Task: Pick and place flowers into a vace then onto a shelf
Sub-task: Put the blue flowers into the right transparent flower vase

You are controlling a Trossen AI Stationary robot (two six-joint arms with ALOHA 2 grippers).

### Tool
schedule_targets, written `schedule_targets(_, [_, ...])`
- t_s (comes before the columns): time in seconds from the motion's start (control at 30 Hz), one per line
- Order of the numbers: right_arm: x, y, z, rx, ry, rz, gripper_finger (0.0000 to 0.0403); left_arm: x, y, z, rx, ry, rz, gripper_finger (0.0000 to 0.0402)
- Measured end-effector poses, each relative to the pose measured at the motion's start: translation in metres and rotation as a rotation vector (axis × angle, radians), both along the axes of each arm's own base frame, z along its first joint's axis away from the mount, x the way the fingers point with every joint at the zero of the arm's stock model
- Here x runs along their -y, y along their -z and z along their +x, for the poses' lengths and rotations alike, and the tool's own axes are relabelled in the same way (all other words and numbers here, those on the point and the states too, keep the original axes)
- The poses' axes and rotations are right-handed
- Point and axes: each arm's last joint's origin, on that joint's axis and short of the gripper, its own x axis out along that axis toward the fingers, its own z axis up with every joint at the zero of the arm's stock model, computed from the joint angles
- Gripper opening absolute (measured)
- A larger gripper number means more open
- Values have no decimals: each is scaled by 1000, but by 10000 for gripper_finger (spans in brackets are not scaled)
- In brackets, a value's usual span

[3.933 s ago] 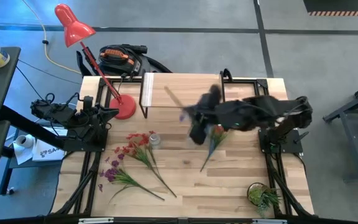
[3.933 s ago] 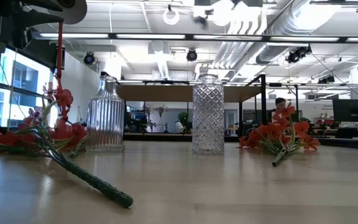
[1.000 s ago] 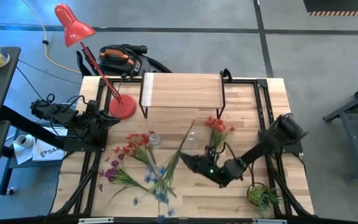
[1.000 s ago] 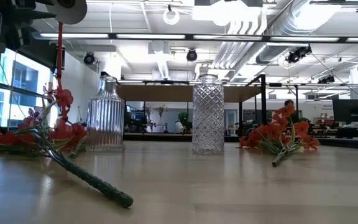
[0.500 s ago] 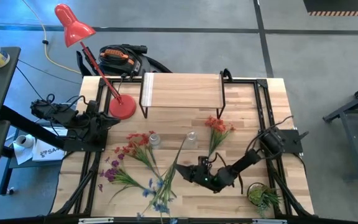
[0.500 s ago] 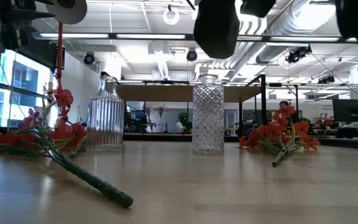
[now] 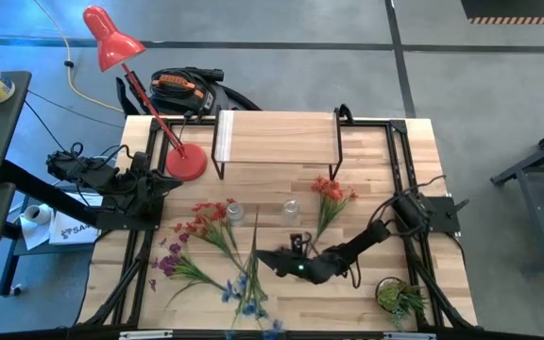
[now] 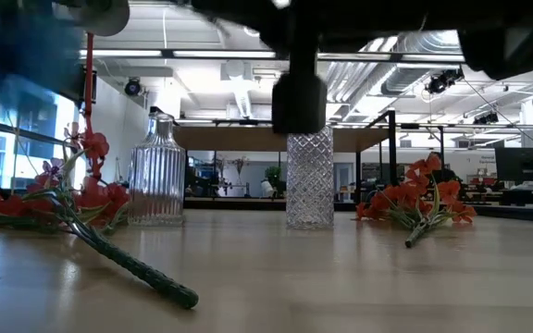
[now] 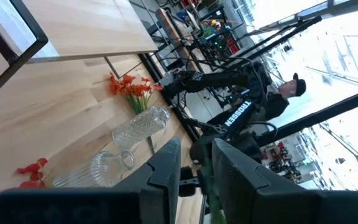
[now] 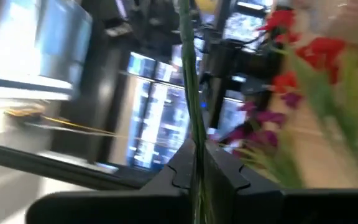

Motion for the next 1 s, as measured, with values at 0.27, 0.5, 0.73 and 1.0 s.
schedule_targets(0.27, [15,29,11,-255,-182,3,51,0,0,0,-2,0,5,127])
schedule_targets(0.5, [18,28,14,-287,-270,-112,138,0,0,0,-3,0,7,127])
schedule_targets(0.73, [23,35,15,-382,-384,-261,162,0,1,0,-15,0,15,127])
schedule_targets(1.0, [19,42,4,-615,-528,-400,151,0,3,0,-36,21,21,127])
